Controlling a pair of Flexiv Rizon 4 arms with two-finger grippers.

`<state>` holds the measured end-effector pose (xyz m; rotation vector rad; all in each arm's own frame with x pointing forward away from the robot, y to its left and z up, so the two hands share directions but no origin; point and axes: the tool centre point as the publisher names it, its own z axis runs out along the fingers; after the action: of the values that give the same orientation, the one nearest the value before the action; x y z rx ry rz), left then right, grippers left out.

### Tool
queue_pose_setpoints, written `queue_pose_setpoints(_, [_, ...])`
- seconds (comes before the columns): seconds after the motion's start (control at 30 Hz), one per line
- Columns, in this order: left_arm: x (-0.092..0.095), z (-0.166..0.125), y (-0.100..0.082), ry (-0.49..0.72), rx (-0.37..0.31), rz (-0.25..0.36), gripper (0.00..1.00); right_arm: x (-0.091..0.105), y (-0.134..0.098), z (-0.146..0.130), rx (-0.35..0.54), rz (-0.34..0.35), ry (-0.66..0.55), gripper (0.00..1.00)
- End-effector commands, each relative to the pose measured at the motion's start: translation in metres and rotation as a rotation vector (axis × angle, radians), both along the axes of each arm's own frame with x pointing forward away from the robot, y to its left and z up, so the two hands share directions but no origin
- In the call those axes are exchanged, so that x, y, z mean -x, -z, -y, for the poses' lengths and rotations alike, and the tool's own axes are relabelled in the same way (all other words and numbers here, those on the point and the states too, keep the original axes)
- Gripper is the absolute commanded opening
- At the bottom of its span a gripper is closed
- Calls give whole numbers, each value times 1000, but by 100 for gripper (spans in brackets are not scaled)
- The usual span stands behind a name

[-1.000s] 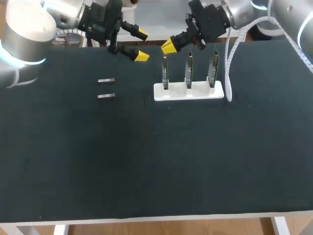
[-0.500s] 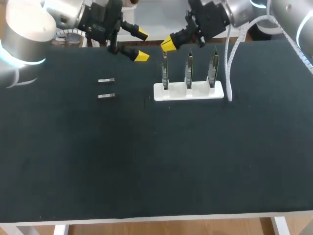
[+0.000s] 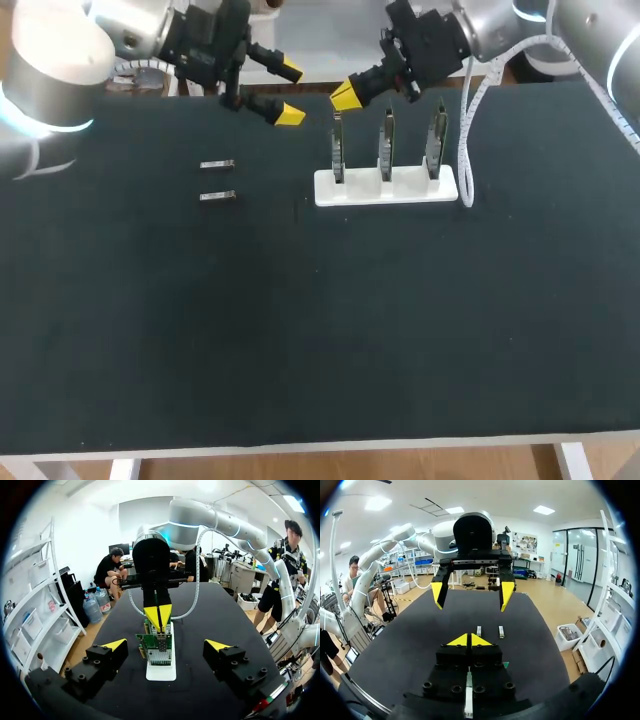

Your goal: Pick up the optical module with the left hand, and insert it into the network port with the right hand.

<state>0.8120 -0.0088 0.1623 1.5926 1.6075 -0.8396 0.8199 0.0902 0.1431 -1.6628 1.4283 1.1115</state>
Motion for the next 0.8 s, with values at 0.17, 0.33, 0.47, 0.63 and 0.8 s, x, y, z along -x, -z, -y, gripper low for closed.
queue_pose_setpoints(0.17, [-1,1,-1,1,-5,-2,100,-5,9,1,-9,-72,-126,0])
queue_pose_setpoints(0.33, [-1,1,-1,1,-5,-2,100,-5,10,0,-11,-75,-126,0])
queue_pose_setpoints(0.47, [-1,1,-1,1,-5,-2,100,-6,4,-1,-17,-58,-129,0])
queue_pose_setpoints(0.63, [-1,1,-1,1,-5,-2,100,-7,-18,-1,-39,3,-133,0])
queue_pose_setpoints(0.8, [-1,1,-1,1,-5,-2,100,-4,-34,6,-37,44,-118,0])
